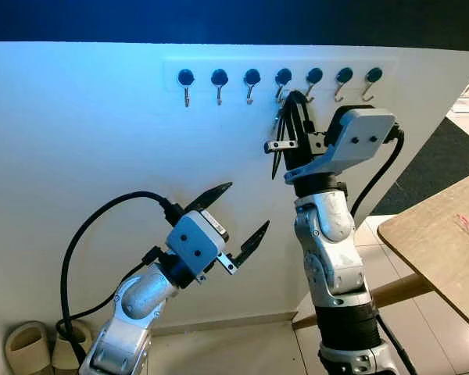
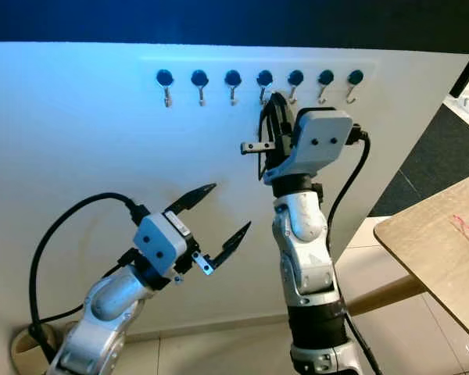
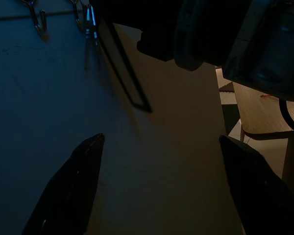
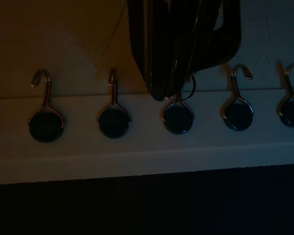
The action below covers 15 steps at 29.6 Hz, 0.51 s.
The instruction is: Hang keys on a hook
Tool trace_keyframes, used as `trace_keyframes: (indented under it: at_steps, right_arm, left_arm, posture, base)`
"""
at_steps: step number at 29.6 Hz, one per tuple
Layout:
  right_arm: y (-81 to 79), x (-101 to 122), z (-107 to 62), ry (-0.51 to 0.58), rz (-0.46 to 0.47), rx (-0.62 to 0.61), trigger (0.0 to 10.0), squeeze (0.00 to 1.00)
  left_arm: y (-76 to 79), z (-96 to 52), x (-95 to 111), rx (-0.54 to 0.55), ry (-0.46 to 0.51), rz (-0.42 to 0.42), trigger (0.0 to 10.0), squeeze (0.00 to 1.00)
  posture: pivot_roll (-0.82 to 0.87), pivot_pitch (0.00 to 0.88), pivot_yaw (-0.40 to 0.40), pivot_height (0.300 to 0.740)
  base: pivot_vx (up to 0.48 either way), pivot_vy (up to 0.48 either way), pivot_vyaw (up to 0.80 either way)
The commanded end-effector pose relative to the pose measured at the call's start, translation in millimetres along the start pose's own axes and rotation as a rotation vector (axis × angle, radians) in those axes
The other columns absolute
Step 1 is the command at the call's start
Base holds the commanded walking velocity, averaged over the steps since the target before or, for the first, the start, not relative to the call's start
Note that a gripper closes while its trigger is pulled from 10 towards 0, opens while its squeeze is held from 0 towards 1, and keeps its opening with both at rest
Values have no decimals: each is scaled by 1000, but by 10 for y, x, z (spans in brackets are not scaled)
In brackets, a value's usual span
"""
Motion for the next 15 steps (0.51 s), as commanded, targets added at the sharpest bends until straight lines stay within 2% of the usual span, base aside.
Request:
trace_keyframes:
  at_steps: [1,15]
  right_arm:
    - [49,84,13,31,-6,-25,10000,0]
    - [44,-46,31,-50,-7,-20,10000,0]
  left_arm:
    - [21,-10,-12,-25,-12,15,10000,0]
    - [42,-14,-24,-37,-18,10,10000,0]
  posture:
    - [64,107,-63,740]
    - [65,107,-66,740]
  base:
    - [0,0,0]
    - [0,0,0]
Point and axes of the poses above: a point about 5 cm out from each wrist's last joint towards the gripper, its own z axis pointing out of the wrist towards the gripper, its own x axis along the axis of the wrist's last joint, y = z × x, the point moved 4 cm from there along z, pointing out of the wrist towards the gripper
